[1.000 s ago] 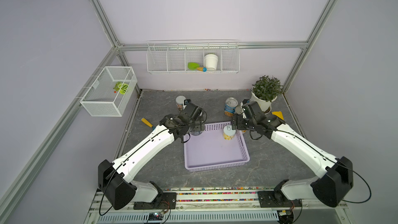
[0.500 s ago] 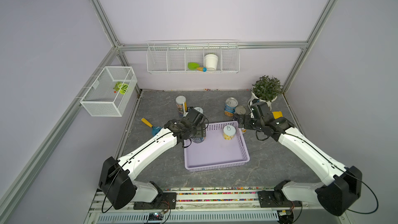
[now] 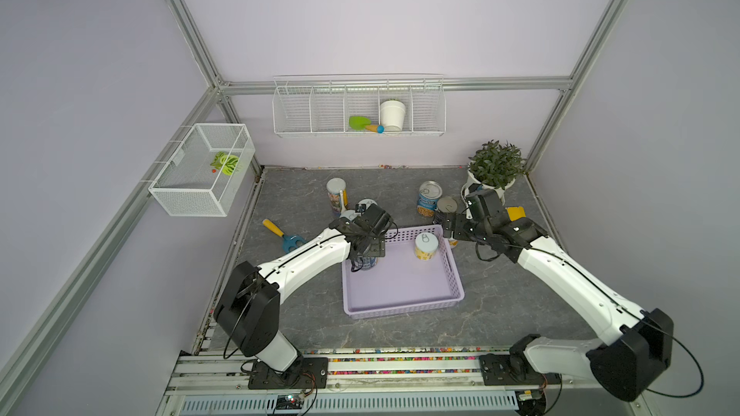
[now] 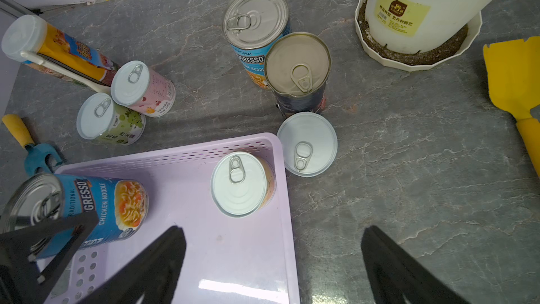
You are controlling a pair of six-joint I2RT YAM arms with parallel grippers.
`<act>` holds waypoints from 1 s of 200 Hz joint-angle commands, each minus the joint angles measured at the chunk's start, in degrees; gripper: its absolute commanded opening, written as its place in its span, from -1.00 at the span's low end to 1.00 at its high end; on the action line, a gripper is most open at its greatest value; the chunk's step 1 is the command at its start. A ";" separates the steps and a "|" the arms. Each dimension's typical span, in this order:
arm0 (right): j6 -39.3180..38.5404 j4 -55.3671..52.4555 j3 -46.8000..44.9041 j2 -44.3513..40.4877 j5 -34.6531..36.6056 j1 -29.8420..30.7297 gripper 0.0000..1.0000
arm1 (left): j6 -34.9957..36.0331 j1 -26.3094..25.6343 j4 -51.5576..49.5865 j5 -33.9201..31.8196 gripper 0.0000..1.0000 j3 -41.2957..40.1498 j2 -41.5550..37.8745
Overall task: Put the canned food in the basket
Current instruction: Place the canned food in the basket.
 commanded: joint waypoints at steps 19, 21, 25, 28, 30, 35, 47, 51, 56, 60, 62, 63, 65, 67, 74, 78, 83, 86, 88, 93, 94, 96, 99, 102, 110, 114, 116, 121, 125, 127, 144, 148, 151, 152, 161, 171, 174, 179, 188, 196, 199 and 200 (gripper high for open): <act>0.88 1.09 -1.24 -0.13 0.67 -0.48 0.96 | 1.16 -0.13 3.27 -7.77 0.31 5.77 1.15; 0.95 1.06 -1.16 -0.06 0.66 -0.47 0.96 | 1.30 -0.15 3.48 -7.77 0.31 5.64 1.17; 0.98 1.10 -1.10 0.01 0.66 -0.50 0.96 | 1.53 -0.15 3.92 -7.79 0.31 5.44 1.19; 0.95 0.98 -1.07 0.02 0.66 -0.51 0.97 | 1.67 -0.11 4.25 -7.78 0.31 5.21 1.18; 0.94 0.97 -1.07 -0.02 0.55 -0.45 0.96 | 1.78 -0.14 4.45 -7.84 0.31 5.09 1.18; 1.04 0.97 -1.15 -0.03 0.53 -0.50 0.97 | 1.89 -0.15 4.89 -7.86 0.31 4.74 1.18; 1.16 1.21 -1.36 -0.26 0.47 -0.51 0.96 | 1.98 -0.10 5.66 -8.70 0.31 3.95 1.18; 1.12 1.46 -1.53 -0.36 0.48 -0.52 0.96 | 1.99 -0.15 6.00 -9.11 0.31 3.69 1.03; 1.12 1.76 -1.75 -0.47 0.56 -0.51 0.96 | 2.03 -0.15 6.57 -9.32 0.31 3.20 0.85; 1.12 1.96 -1.95 -0.50 0.71 -0.60 0.97 | 2.07 -0.02 7.17 -9.51 0.32 2.74 0.68; 1.12 1.96 -2.01 -0.50 0.78 -0.61 0.97 | 2.10 0.01 7.47 -9.53 0.32 2.54 0.59; 1.12 1.99 -2.02 -0.53 0.81 -0.61 0.96 | 2.11 -0.03 7.62 -9.53 0.32 2.46 0.53; 1.12 2.03 -2.08 -0.56 0.89 -0.61 0.97 | 2.11 -0.06 7.82 -9.53 0.31 2.20 0.45; 1.12 2.09 -2.09 -0.54 0.98 -0.59 0.96 | 2.18 0.05 8.31 -9.53 0.32 1.94 0.36; 1.12 1.95 -2.12 -0.44 1.09 -0.68 0.97 | 2.38 0.10 9.66 -9.37 0.32 0.97 0.05; 1.12 1.94 -2.07 -0.41 1.10 -0.76 0.96 | 2.46 0.21 10.34 -9.39 0.32 0.47 -0.19; 1.12 1.90 -2.06 -0.43 1.14 -0.75 0.96 | 2.59 0.28 11.12 -9.29 0.32 -0.06 -0.48; 1.12 1.85 -2.10 -0.35 1.10 -0.78 0.96 | 2.68 0.36 11.56 -9.27 0.32 -0.30 -0.60; 1.12 1.91 -2.12 -0.31 1.10 -0.83 0.96 | 2.76 0.41 11.86 -9.27 0.32 -0.55 -0.65; 1.25 2.06 -2.15 -0.38 1.05 -0.85 0.96 | 3.00 0.54 12.46 -9.31 0.33 -1.09 -0.88; 1.23 2.04 -2.13 -0.34 1.07 -0.82 0.96 | 3.04 0.63 12.62 -9.33 0.33 -1.16 -0.91; 1.21 2.11 -2.26 -0.31 1.11 -0.82 0.97 | 3.13 0.68 12.85 -9.35 0.33 -1.32 -0.97; 1.22 2.26 -2.24 -0.30 1.10 -0.82 0.96 | 3.23 0.79 13.13 -9.50 0.33 -1.65 -1.09; 1.21 2.33 -2.36 -0.19 1.03 -0.87 0.97 | 3.24 0.92 13.32 -9.59 0.34 -1.85 -1.17; 1.21 2.44 -2.39 0.05 1.01 -0.87 0.97 | 3.11 1.45 13.65 -9.42 0.34 -2.33 -1.29; 1.21 2.37 -2.27 0.16 1.01 -0.87 0.96 | 3.03 1.73 13.78 -9.03 0.35 -2.49 -1.50; 1.21 2.32 -2.29 0.21 1.01 -0.94 0.96 | 3.07 1.94 13.87 -8.81 0.36 -2.59 -1.60; 1.22 2.28 -2.17 0.36 1.01 -0.93 0.96 | 3.12 2.32 14.07 -8.25 0.37 -2.82 -1.78; 1.22 2.32 -2.08 0.45 1.01 -1.00 0.96 | 3.15 2.53 14.24 -7.94 0.38 -2.96 -2.02; 1.23 2.29 -2.07 0.52 1.01 -0.99 0.96 | 3.12 2.61 14.33 -7.82 0.38 -3.02 -2.10; 1.23 2.53 -2.26 0.67 1.41 -1.02 0.97 | 3.25 2.83 14.63 -7.77 0.58 -3.42 -2.84; 1.13 2.47 -2.22 0.67 1.59 -0.99 0.96 | 3.22 2.76 14.62 -7.76 0.62 -3.43 -2.93; 1.12 2.56 -2.32 0.62 1.81 -1.03 0.97 | 3.18 2.75 14.63 -7.64 0.65 -3.49 -3.02; 1.12 2.59 -2.35 0.60 1.85 -1.00 0.97 | 3.17 2.75 14.63 -7.62 0.65 -3.50 -2.98; 0.97 2.80 -2.47 0.52 2.38 -1.05 0.96 | 3.08 2.81 14.46 -7.38 0.72 -3.51 -3.11; 0.73 3.00 -2.67 0.52 2.82 -1.08 0.97 | 2.93 2.75 14.41 -7.21 0.78 -3.60 -3.17; 0.70 3.00 -2.63 0.46 2.93 -1.17 0.96 | 2.90 2.75 14.37 -7.09 0.80 -3.60 -3.29; 0.55 3.00 -2.57 0.57 3.09 -1.29 0.96 | 2.82 2.81 14.23 -7.00 0.82 -3.52 -3.35; 0.30 2.98 -2.55 0.50 3.50 -1.40 0.97 | 2.60 2.75 13.86 -6.88 0.87 -3.36 -3.52; 0.12 2.92 -2.61 0.53 3.85 -1.56 0.97 | 2.47 2.75 13.60 -6.74 0.91 -3.09 -3.81; 0.12 2.94 -2.62 0.51 3.98 -1.60 0.96 | 2.46 2.75 13.50 -6.69 0.93 -3.07 -3.95; 0.13 2.96 -2.59 0.45 3.99 -1.59 0.96 | 2.46 2.75 13.49 -6.57 0.94 -3.07 -4.02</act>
